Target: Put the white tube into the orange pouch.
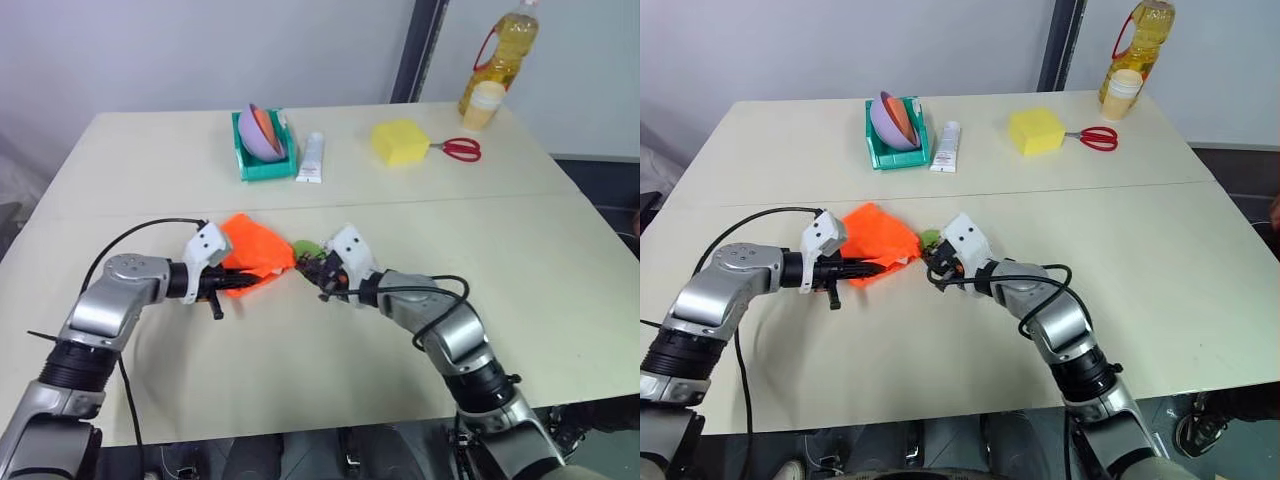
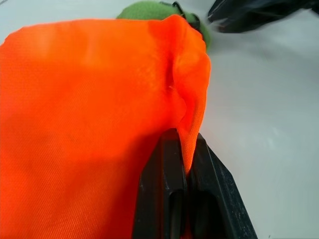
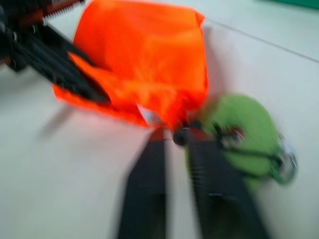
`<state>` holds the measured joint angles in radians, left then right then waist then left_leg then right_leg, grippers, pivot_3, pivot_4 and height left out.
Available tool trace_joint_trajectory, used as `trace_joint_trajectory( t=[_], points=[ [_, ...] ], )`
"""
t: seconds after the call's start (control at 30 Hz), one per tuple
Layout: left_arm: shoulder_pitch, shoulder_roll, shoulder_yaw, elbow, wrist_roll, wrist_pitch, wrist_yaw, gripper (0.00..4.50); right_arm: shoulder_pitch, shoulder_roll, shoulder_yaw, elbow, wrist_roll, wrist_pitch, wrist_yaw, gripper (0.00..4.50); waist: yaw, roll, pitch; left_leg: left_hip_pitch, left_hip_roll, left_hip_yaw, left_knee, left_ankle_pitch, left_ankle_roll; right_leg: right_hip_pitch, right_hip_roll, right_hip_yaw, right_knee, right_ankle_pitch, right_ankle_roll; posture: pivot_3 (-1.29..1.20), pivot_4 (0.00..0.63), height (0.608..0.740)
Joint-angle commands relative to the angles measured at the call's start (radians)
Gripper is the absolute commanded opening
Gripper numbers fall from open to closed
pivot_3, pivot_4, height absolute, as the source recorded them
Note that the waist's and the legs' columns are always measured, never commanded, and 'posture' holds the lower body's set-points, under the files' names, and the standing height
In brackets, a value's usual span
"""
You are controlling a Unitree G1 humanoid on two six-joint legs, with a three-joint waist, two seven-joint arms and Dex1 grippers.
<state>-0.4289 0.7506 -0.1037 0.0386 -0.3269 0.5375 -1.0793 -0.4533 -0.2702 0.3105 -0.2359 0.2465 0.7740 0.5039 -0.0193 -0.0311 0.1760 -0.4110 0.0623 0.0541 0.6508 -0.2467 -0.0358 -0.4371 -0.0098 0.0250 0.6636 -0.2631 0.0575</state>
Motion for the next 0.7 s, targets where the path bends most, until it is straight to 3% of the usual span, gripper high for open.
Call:
trace_joint_trajectory(
  t=[0.03,0.07,0.3,0.53,0.7],
  points=[
    [0.01,0.014,0.029,0.005,0.003,-0.017,-0.003,0.0,-0.008,-0.046,0.017,-0.056,-0.049,-0.035,0.008,2.32,0.0,0.0,0.0,0.0,0.0,0.0,0.0,0.0,0.0,0.0,0.0,0.0,0.0,0.0,0.0,0.0,0.15,0.726],
    [0.012,0.015,0.03,0.009,0.003,-0.017,-0.003,0.0,-0.01,-0.053,0.023,-0.048,-0.066,-0.051,0.005,2.73,0.0,0.0,0.0,0.0,0.0,0.001,0.0,0.0,0.0,0.0,0.0,0.0,0.0,0.0,0.0,0.0,0.15,0.726],
    [0.018,0.01,0.041,0.019,-0.004,-0.013,0.005,0.0,-0.026,-0.019,0.035,0.064,-0.118,-0.121,-0.01,2.73,0.0,0.0,0.0,0.0,0.0,0.001,0.0,0.0,0.0,0.0,0.0,0.0,0.0,0.0,0.0,0.0,0.15,0.726],
    [0.007,-0.002,0.081,-0.009,-0.051,0.028,0.019,0.0,-0.016,-0.028,0.051,0.055,-0.142,-0.148,0.023,2.73,0.001,0.0,0.0,0.0,0.0,0.002,0.0,0.0,0.0,0.0,0.0,0.0,0.0,0.0,0.0,0.0,0.15,0.726],
    [0.037,0.033,0.091,-0.056,-0.065,0.059,0.001,0.0,-0.035,0.006,-0.055,0.03,-0.067,-0.1,0.015,2.73,0.0,0.0,0.0,0.0,0.0,0.002,0.0,0.0,0.0,0.0,0.0,0.0,0.0,0.0,0.0,0.0,0.15,0.726]
  ],
)
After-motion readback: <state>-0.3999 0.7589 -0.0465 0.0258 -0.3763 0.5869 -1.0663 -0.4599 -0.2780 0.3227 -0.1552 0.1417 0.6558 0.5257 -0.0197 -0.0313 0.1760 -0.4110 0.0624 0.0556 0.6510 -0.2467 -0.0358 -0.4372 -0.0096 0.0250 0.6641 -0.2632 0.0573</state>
